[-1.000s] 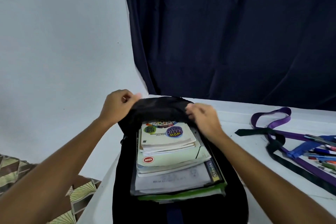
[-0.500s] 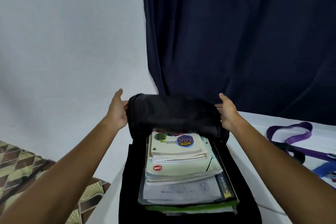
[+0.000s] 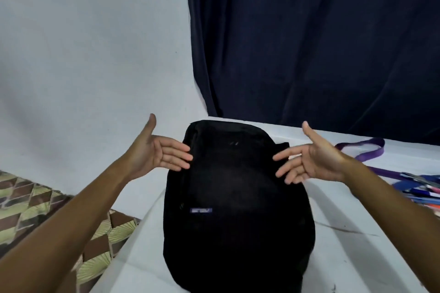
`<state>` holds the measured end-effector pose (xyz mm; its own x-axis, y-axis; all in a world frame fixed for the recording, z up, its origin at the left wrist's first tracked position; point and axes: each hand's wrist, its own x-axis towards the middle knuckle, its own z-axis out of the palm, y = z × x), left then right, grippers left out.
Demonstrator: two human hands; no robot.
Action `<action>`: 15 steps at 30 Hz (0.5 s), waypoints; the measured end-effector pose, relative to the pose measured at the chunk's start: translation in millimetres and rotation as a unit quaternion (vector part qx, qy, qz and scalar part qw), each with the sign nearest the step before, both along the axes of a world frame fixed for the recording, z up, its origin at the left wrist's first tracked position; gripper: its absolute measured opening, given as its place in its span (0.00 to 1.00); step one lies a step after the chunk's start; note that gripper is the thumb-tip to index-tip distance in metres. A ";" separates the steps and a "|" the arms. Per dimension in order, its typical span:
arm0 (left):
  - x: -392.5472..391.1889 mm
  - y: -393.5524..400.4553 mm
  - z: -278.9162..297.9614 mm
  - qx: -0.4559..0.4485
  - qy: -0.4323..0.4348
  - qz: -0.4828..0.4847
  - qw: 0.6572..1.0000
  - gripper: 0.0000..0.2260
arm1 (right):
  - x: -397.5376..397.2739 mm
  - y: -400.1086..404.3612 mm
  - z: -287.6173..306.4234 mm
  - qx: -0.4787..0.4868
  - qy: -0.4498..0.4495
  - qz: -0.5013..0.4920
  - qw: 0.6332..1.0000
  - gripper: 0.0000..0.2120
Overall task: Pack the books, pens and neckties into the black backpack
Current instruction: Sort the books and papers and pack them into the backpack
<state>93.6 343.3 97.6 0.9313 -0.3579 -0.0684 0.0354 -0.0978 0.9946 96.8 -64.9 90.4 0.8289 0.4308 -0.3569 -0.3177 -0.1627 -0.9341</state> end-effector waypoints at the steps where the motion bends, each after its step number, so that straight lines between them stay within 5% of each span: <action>1: -7.0 -1.4 -6.3 0.030 -0.018 0.015 0.999 0.48 | -8.9 0.3 -6.8 -0.046 0.012 0.026 0.999 0.49; 3: -17.7 -7.2 -23.7 0.087 -0.103 0.094 0.986 0.34 | -24.7 5.8 -17.5 -0.129 -0.005 0.023 0.991 0.43; 6: -25.8 -16.6 -57.7 0.227 -0.284 0.227 0.904 0.05 | -39.0 22.1 -35.0 -0.200 -0.164 -0.091 0.962 0.25; 8: -28.0 -23.3 -75.0 0.283 -0.292 0.250 0.879 0.17 | -41.0 33.1 -50.2 -0.240 -0.269 -0.181 0.915 0.14; 10: -29.7 -29.4 -80.1 0.269 -0.175 0.253 0.913 0.29 | -39.4 40.9 -64.1 -0.317 -0.290 -0.220 0.876 0.20; 12: -34.0 -38.0 -78.8 0.172 -0.025 0.228 0.958 0.35 | -38.5 42.8 -74.6 -0.320 -0.223 -0.227 0.893 0.32; 15: -34.3 -42.9 -86.5 0.071 0.043 0.179 0.980 0.33 | -35.9 42.1 -88.3 -0.167 -0.093 -0.242 0.951 0.40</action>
